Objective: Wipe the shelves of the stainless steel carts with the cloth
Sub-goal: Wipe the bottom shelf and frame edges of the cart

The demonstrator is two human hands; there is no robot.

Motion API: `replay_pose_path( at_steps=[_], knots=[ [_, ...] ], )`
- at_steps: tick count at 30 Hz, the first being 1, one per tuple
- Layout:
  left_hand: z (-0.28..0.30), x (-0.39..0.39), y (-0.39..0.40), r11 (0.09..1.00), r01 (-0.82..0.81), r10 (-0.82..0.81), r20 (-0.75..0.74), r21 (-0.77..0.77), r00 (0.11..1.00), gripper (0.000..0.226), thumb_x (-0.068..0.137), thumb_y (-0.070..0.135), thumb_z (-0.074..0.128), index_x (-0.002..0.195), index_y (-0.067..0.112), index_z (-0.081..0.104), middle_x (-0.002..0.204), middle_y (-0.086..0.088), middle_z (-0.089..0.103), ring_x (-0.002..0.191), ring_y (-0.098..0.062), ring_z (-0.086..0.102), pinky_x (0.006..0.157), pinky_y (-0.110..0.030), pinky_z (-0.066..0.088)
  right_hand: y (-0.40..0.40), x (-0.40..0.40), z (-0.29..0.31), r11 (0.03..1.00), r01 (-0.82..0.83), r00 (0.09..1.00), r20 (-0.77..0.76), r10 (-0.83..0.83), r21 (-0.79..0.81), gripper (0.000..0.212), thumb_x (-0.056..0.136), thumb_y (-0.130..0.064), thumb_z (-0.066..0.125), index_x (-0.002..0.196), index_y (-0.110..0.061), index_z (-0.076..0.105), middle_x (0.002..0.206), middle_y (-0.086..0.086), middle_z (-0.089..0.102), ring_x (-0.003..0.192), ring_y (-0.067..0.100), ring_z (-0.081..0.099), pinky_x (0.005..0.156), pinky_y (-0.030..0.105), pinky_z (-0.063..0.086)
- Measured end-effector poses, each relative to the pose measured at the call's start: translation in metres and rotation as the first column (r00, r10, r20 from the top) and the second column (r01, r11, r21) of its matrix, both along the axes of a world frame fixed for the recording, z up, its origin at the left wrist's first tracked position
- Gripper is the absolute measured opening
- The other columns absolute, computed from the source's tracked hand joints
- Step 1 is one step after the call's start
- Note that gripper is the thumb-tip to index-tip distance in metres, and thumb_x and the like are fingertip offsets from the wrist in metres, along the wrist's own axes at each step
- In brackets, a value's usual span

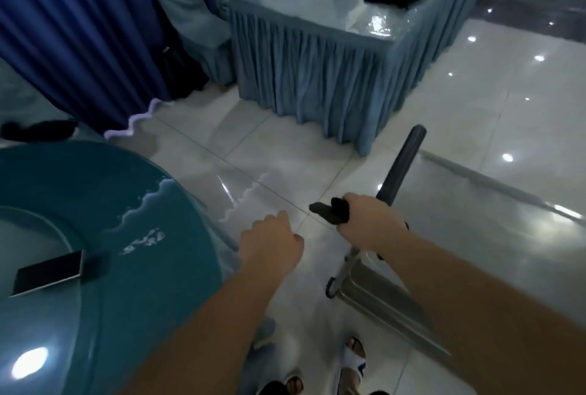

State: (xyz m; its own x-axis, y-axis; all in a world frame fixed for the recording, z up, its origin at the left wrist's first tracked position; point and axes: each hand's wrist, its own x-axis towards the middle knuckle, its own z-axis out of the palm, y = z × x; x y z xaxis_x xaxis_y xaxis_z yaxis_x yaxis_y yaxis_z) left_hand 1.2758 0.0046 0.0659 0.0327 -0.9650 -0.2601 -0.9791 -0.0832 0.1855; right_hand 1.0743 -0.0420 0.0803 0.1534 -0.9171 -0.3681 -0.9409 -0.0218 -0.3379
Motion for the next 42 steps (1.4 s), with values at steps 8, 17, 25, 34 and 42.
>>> replay_pose_path(
  at_steps=[8,17,25,34,42],
  knots=[
    [0.027,-0.038,-0.066,0.999,-0.048,0.047,-0.04,-0.02,0.998,0.042,0.101,0.046,0.049,0.137,0.026,0.054,0.107,0.003,0.061,0.09,-0.017,0.057,0.076,-0.035,0.046,-0.071,-0.036,0.029,0.998,-0.034,0.997,0.063,0.037,-0.045,0.019,0.088,-0.028,0.067,0.1,-0.022,0.054,0.088,-0.001,0.061,0.078,0.017,0.06,0.067,0.034,0.051],
    [0.021,-0.056,-0.185,0.998,0.057,-0.057,-0.051,-0.014,0.997,0.041,0.102,0.041,0.048,0.136,0.021,0.057,0.123,-0.003,0.066,0.107,-0.024,0.063,0.079,-0.035,0.042,-0.162,-0.056,0.017,0.996,0.089,0.996,0.018,-0.089,-0.026,0.015,0.09,-0.03,0.065,0.097,-0.023,0.054,0.087,-0.001,0.061,0.075,0.016,0.059,0.06,0.031,0.045],
    [-0.014,-0.047,-0.355,0.94,0.338,-0.338,-0.01,0.053,0.941,0.038,0.101,0.037,0.047,0.134,0.02,0.058,0.122,-0.003,0.064,0.105,-0.025,0.061,0.08,-0.035,0.043,-0.271,-0.043,-0.02,0.929,0.367,0.929,-0.061,-0.365,0.042,0.019,0.091,-0.033,0.063,0.103,-0.025,0.05,0.089,-0.003,0.059,0.08,0.017,0.059,0.069,0.034,0.048],
    [-0.012,-0.01,-0.497,0.837,0.523,-0.527,-0.017,0.162,0.849,0.036,0.102,0.033,0.046,0.134,0.023,0.056,0.128,-0.002,0.063,0.114,-0.025,0.059,0.093,-0.039,0.046,-0.363,-0.002,-0.028,0.818,0.562,0.826,-0.12,-0.55,0.119,0.023,0.092,-0.03,0.058,0.113,-0.021,0.056,0.093,-0.001,0.062,0.083,0.021,0.063,0.076,0.039,0.057],
    [-0.009,0.009,-0.568,0.802,0.56,-0.573,0.002,0.207,0.82,0.041,0.102,0.039,0.048,0.138,0.022,0.057,0.132,-0.002,0.062,0.118,-0.027,0.059,0.098,-0.042,0.048,-0.421,0.007,-0.036,0.77,0.612,0.791,-0.143,-0.595,0.18,0.025,0.089,-0.03,0.057,0.112,-0.022,0.058,0.095,-0.001,0.062,0.088,0.024,0.064,0.085,0.043,0.058]
  ],
)
